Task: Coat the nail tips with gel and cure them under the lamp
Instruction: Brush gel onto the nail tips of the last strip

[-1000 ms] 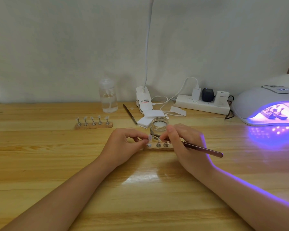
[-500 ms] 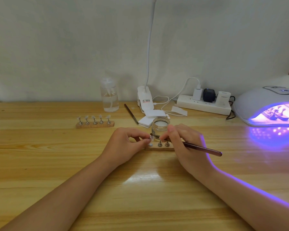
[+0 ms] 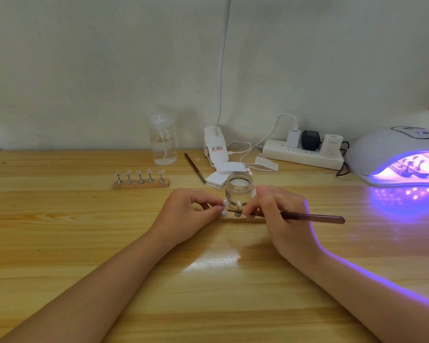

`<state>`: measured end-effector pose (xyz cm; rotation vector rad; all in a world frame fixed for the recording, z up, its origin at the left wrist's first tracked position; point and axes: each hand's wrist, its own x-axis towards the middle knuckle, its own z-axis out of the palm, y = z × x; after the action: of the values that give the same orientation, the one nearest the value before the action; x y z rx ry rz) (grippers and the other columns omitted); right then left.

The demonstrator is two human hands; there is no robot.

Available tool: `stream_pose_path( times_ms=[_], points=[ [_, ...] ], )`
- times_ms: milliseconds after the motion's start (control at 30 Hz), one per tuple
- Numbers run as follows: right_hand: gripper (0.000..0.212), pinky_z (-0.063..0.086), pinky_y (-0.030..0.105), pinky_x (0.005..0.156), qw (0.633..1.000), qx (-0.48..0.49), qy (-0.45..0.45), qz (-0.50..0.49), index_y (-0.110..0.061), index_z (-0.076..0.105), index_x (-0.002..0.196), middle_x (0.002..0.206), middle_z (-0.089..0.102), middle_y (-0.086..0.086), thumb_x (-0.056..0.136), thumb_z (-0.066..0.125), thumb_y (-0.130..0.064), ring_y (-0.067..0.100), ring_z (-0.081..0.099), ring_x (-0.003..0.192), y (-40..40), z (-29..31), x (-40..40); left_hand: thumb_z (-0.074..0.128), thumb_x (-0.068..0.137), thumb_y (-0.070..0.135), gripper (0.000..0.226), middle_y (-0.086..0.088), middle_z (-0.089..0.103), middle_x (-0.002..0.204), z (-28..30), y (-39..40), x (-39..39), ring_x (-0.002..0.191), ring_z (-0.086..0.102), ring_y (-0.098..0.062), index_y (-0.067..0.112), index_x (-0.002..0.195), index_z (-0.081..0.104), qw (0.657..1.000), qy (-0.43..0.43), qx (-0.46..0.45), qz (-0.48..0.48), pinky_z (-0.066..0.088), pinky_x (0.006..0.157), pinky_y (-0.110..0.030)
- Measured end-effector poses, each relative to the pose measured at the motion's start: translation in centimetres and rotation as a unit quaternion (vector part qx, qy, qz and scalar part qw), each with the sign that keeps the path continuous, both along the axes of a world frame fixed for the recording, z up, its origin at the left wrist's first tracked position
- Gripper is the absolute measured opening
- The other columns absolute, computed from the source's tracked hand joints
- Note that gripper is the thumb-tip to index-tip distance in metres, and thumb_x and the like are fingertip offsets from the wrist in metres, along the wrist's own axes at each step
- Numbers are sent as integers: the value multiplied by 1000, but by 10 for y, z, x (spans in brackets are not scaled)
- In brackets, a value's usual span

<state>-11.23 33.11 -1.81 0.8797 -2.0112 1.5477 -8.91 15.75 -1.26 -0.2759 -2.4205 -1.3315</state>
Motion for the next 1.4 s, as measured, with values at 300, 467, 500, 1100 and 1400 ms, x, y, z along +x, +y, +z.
stream_pose_path(
  times_ms=[300, 467, 500, 1100, 1400],
  points=[
    [50, 45, 22, 63, 1000, 2, -6, -1, -12, 67, 58, 57, 62, -4, 88, 37, -38, 7, 58, 61, -1, 0, 1, 72, 75, 6, 13, 10, 68, 73, 1, 1, 0, 67, 56, 3, 17, 81, 74, 1000, -7, -6, 5, 45, 68, -11],
    [35, 45, 17, 68, 999, 29, -6, -21, -27, 64, 67, 66, 63, -12, 92, 40, -36, 4, 60, 71, -3, 3, 0, 72, 74, 8, 14, 15, 67, 73, 2, 2, 1, 68, 58, 7, 20, 80, 74, 1000, -12, 2, 15, 45, 69, -10],
    [34, 45, 18, 69, 999, 40, -9, -23, -27, 63, 68, 67, 63, -13, 92, 42, -34, 3, 60, 72, -4, 4, -1, 72, 74, 8, 13, 15, 67, 73, 2, 2, 0, 68, 58, 7, 20, 81, 74, 1000, -15, 3, 16, 46, 69, -10],
    [42, 48, 22, 62, 995, -63, -70, 30, -19, 64, 54, 55, 64, -1, 88, 45, -35, 8, 60, 56, -2, 4, 6, 73, 73, 3, 27, 22, 65, 64, 6, 2, 4, 66, 58, 2, 30, 69, 69, 1000, 8, 12, 13, 42, 67, -5],
    [36, 44, 12, 64, 996, -56, -68, -13, -22, 66, 63, 65, 66, -7, 89, 41, -30, 3, 62, 68, -2, 4, 3, 74, 72, 9, 8, 3, 68, 70, 9, 5, 5, 68, 60, 2, 15, 70, 69, 999, 12, 34, -3, 42, 68, -4]
  ],
)
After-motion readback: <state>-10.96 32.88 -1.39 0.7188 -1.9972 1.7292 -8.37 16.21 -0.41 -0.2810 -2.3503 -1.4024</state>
